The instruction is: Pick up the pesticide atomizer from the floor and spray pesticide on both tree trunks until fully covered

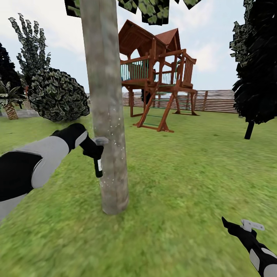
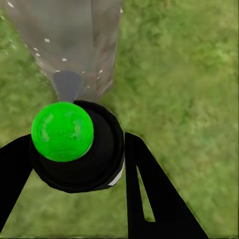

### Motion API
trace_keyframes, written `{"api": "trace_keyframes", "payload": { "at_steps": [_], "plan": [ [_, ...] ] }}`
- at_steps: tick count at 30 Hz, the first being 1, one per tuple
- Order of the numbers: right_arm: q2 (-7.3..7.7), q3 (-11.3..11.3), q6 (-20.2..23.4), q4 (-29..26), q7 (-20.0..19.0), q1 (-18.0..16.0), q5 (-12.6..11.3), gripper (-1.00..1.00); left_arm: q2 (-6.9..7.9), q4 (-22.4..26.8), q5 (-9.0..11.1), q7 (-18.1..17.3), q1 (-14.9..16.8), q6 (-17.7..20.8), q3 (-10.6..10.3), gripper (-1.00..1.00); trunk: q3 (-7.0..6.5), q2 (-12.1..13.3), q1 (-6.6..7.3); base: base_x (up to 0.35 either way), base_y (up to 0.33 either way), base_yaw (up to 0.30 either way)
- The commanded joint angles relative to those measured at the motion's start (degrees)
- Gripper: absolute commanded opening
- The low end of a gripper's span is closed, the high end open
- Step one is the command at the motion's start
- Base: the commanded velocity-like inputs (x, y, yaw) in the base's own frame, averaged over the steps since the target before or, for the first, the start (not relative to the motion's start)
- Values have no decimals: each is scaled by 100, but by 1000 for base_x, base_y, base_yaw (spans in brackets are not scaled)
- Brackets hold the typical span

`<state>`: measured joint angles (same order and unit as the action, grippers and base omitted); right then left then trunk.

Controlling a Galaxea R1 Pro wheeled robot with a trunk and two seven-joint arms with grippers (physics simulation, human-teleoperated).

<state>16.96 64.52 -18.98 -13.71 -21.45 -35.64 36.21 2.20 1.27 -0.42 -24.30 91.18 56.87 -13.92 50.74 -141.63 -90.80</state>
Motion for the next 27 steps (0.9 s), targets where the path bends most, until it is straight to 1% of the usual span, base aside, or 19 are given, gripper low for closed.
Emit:
{"api": "trace_keyframes", "payload": {
  "at_steps": [1, 2, 4, 8, 11, 16, 22, 23, 25, 27],
  "plan": [
    [0, 1, 0, 2, 0, 1, 0, 100, -1, 3, 10, 2, -77, -4, 16, -100, -1, -1, 1, 0, 0, 0],
    [0, 0, 0, 5, 0, 3, 0, 100, -1, 4, 9, 7, -136, -7, 14, -100, -1, -1, 1, 0, 0, 0],
    [0, -1, 0, 6, 0, 4, 0, 100, -1, 4, 2, 14, -402, -27, 13, -100, -1, -1, 1, 0, 0, 0],
    [0, -1, 0, 8, 0, 5, 0, 100, -1, 11, -9, 21, -663, -42, 13, -100, -1, -1, 1, 0, 0, 0],
    [0, 0, 0, 9, 0, 5, 0, 100, -1, 13, -10, 28, -985, -72, 14, -100, -1, -1, 1, 0, 0, 0],
    [0, 0, 0, 9, 0, 3, 0, 100, -5, 13, -18, 30, -1284, -120, 12, -100, -1, -1, 1, 0, 0, 0],
    [0, 1, 0, 9, 0, 5, 0, 100, -1, 13, -19, 22, -1622, -267, 16, -100, -1, -1, 1, 0, 0, 0],
    [0, 3, 0, 9, 0, 2, 0, 100, -1, 13, -19, 22, -1661, -317, 14, -100, -1, -1, 1, 0, 0, 0],
    [0, 3, 0, 9, 0, 4, 0, 100, -1, 13, -17, 22, -1948, -776, 19, -100, -1, -1, 1, 0, 0, 70],
    [0, 1, 0, 9, 0, 5, 0, 100, -5, 13, -12, 22, -2065, -961, 20, -100, -1, -1, 1, 0, 0, 217]
  ]
}}
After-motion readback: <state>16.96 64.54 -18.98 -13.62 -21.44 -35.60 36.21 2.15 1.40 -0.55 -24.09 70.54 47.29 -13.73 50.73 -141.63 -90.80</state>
